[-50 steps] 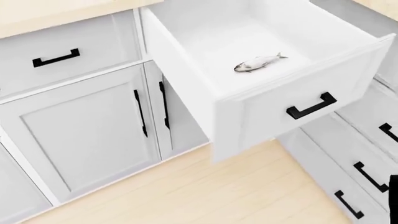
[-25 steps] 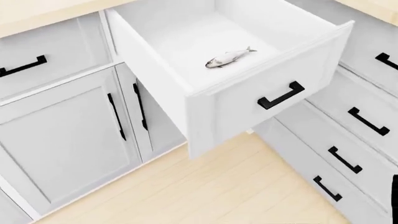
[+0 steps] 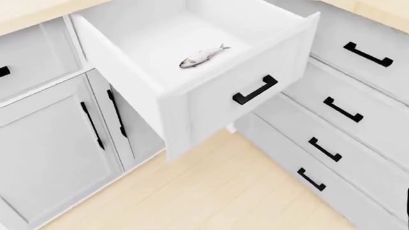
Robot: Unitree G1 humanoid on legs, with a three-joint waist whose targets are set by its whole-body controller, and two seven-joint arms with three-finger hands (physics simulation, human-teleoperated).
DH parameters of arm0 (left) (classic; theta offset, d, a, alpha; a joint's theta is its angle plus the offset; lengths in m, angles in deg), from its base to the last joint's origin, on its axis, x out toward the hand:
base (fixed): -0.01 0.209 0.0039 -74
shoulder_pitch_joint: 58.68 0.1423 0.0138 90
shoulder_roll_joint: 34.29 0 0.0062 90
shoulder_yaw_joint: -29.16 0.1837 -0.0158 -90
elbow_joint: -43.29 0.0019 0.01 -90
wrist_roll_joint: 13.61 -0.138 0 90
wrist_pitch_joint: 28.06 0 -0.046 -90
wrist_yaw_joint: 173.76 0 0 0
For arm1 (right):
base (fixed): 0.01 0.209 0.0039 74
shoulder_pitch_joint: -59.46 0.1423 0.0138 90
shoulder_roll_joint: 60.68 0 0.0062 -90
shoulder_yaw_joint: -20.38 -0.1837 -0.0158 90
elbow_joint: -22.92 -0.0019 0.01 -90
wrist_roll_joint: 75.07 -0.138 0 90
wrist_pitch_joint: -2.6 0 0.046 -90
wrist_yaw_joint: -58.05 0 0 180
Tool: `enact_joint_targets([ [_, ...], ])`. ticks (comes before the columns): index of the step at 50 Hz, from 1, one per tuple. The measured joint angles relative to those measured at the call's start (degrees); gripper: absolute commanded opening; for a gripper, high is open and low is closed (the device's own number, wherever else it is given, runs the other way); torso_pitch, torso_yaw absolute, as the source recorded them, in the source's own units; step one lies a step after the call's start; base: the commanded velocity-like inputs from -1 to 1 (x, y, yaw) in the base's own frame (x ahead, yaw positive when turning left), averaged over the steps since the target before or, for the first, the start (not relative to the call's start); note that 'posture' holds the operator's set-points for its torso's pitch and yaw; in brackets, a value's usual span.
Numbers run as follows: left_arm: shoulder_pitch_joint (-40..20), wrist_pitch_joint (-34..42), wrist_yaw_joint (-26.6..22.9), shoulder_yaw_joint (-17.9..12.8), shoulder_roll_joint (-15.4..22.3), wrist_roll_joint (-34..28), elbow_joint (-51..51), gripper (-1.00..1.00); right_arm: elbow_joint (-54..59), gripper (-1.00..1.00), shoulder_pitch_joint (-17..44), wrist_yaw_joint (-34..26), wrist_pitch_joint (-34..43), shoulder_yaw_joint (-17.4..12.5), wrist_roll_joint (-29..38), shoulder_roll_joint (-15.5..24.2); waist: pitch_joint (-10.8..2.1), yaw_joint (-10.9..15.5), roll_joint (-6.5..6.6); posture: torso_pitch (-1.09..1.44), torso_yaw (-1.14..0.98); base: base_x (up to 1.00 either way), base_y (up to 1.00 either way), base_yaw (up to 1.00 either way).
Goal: Close the right drawer.
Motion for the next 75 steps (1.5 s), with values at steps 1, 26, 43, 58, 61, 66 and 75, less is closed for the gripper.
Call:
enact_joint_targets([
  [1,-0.01,-0.01,0.07,-0.27,0.1,-0.01,0.36,1.0,0.47,1.0,0.0,-0.14,-0.07,0.41,0.06,-0.23,0.24,0.35,-0.79,0.0,0.0,0.0,0.0,-0.17],
  [26,0.25,-0.11,-0.68,0.59,-0.54,-0.46,0.07,1.0,0.55,1.0,-0.38,-0.02,-0.71,-0.17,-0.05,0.12,0.74,-0.66,-0.72,0.0,0.0,0.0,0.0,-0.4],
  [43,0.1,0.45,-0.96,1.31,-0.93,-0.91,1.02,1.0,1.44,1.0,-0.28,-0.12,-0.86,-0.11,0.23,0.31,-0.54,-1.03,-6.21,0.0,0.0,0.0,0.0,-0.48],
  [58,0.52,0.27,-0.83,0.43,-0.59,-0.74,0.8,1.0,1.21,1.0,0.68,0.32,0.92,-0.27,-0.19,-0.26,-0.36,0.66,-2.43,0.0,0.0,0.0,0.0,-0.31],
  [61,0.31,0.39,-0.68,0.44,-0.66,-0.67,0.47,1.0,1.01,1.0,0.91,0.7,1.66,-0.21,-0.03,-0.13,-1.21,0.59,-5.32,0.0,0.0,0.0,0.0,0.0],
  [66,0.24,0.73,-0.83,0.62,-0.67,-0.69,0.84,1.0,0.85,1.0,0.78,1.01,1.38,-0.16,0.86,-0.04,-1.73,0.14,-4.97,0.0,0.0,0.0,0.0,0.0],
  [75,0.11,0.69,-0.94,0.96,-0.76,-0.87,0.55,1.0,1.73,1.0,0.62,1.65,0.3,-0.03,2.91,-0.07,-2.31,-0.03,-4.36,0.0,0.0,0.0,0.0,0.0],
])
